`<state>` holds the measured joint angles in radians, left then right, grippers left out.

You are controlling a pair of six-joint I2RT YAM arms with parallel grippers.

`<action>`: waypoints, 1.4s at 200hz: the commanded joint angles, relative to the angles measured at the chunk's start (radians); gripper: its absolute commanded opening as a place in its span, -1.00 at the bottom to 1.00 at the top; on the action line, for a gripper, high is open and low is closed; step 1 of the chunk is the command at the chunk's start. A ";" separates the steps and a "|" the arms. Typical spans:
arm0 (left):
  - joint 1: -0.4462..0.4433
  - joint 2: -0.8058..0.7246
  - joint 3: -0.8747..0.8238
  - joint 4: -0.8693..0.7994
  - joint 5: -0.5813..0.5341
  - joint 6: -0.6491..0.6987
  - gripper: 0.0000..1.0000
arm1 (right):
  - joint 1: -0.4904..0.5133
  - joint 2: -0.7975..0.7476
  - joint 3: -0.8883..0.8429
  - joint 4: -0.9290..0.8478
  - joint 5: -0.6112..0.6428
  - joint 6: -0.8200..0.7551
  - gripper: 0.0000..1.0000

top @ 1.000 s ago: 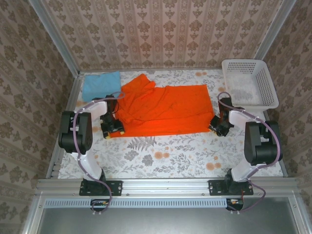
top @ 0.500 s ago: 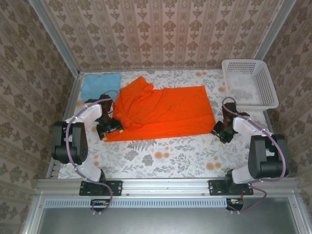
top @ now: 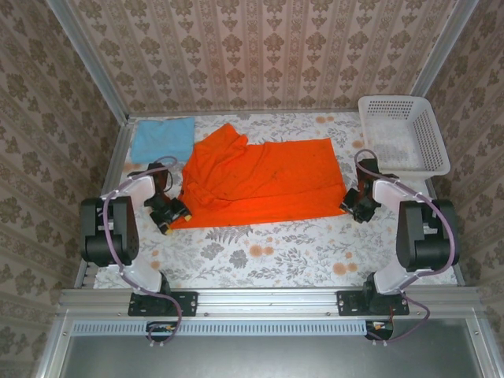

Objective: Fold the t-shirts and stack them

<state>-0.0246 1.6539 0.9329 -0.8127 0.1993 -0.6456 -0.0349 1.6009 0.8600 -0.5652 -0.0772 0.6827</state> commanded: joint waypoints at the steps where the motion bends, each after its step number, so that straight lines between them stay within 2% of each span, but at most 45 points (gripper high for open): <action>1: 0.011 0.030 -0.007 0.026 -0.001 -0.001 0.07 | -0.006 0.046 0.028 0.001 0.025 -0.022 -0.30; 58: 0.016 0.062 0.005 -0.016 -0.072 0.046 -0.47 | -0.025 0.060 0.016 -0.067 0.076 -0.002 -1.00; 75: 0.014 0.060 -0.006 -0.019 -0.068 0.046 -0.60 | -0.039 0.040 -0.002 -0.090 0.076 0.003 -1.00; 98: 0.004 0.038 -0.039 -0.020 -0.055 0.035 -0.67 | -0.051 -0.010 -0.041 -0.128 0.076 0.014 -1.00; 171: -0.037 -0.118 -0.194 -0.015 -0.001 -0.120 -0.65 | -0.090 -0.219 -0.185 -0.214 0.091 0.101 -1.00; 194: -0.043 -0.182 -0.206 -0.048 -0.021 -0.153 -0.63 | -0.095 -0.287 -0.193 -0.241 0.112 0.126 -1.00; 221: -0.040 -0.231 -0.197 -0.094 -0.038 -0.163 -0.46 | -0.102 -0.349 -0.192 -0.273 0.150 0.147 -0.81; 229: -0.040 -0.243 -0.187 -0.108 -0.040 -0.163 -0.43 | -0.103 -0.366 -0.187 -0.286 0.163 0.152 -0.69; 240: -0.039 -0.266 -0.159 -0.144 -0.065 -0.160 -0.40 | -0.104 -0.390 -0.177 -0.307 0.180 0.159 -0.38; 250: -0.035 -0.296 -0.123 -0.166 -0.093 -0.149 -0.23 | -0.103 -0.415 -0.161 -0.329 0.196 0.166 -0.19; 261: -0.033 -0.318 -0.076 -0.174 -0.116 -0.122 -0.14 | -0.099 -0.454 -0.144 -0.324 0.193 0.167 -0.08; 280: -0.028 -0.285 0.017 -0.152 -0.080 -0.053 -0.15 | -0.044 -0.531 -0.105 -0.287 0.190 0.167 0.04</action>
<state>-0.0616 1.3659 0.8322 -0.9466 0.1322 -0.7719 -0.1276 1.1568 0.6922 -0.8402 0.0704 0.8303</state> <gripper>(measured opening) 0.431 0.489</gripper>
